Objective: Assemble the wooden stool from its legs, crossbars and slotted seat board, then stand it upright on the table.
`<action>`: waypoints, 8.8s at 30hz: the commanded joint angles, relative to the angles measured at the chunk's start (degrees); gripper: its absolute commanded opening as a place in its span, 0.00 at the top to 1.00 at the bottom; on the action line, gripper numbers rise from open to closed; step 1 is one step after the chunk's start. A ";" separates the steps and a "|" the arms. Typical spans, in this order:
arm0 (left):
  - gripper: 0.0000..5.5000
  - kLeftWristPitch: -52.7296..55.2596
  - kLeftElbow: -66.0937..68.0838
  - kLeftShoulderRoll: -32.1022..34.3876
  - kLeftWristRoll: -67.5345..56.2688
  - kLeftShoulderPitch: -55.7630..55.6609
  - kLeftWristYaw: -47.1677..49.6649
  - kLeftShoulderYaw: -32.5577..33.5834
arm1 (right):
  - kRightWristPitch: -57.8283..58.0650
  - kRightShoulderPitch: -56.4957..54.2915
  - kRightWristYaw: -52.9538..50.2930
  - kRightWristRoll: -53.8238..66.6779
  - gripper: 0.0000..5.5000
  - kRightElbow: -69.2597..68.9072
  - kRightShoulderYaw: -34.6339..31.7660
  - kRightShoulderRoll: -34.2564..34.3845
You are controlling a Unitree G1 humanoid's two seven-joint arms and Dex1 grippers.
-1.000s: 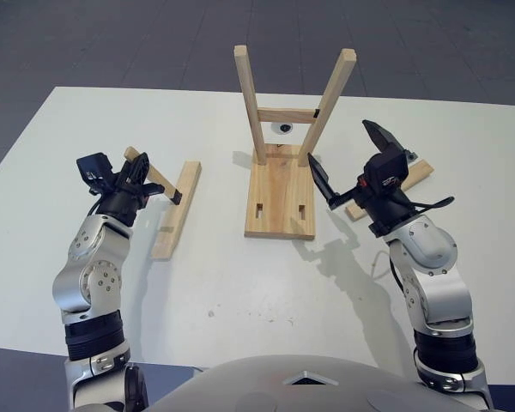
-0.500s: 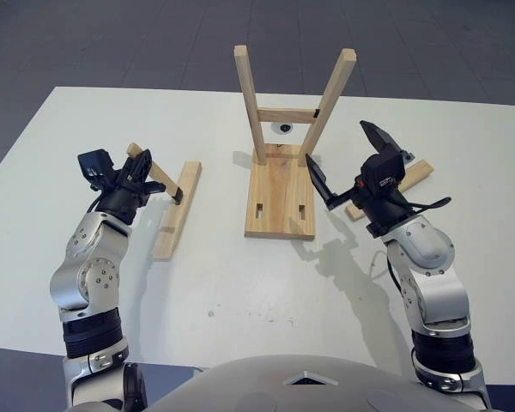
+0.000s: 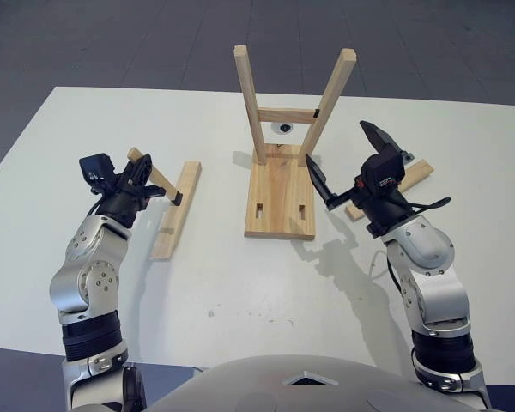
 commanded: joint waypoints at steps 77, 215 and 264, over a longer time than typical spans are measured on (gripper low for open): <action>0.92 -5.69 5.27 -3.30 17.46 11.21 4.03 -12.42 | -1.27 -1.58 -1.17 -2.26 0.02 0.68 1.21 0.70; 0.02 -1.04 0.01 1.70 16.71 -20.29 3.30 -2.78 | -1.98 0.18 -2.02 -4.41 0.02 2.32 3.12 2.54; 0.02 40.15 -22.81 9.02 5.36 -6.52 6.99 0.15 | -1.45 6.80 -3.04 -5.16 0.02 -1.39 2.02 1.69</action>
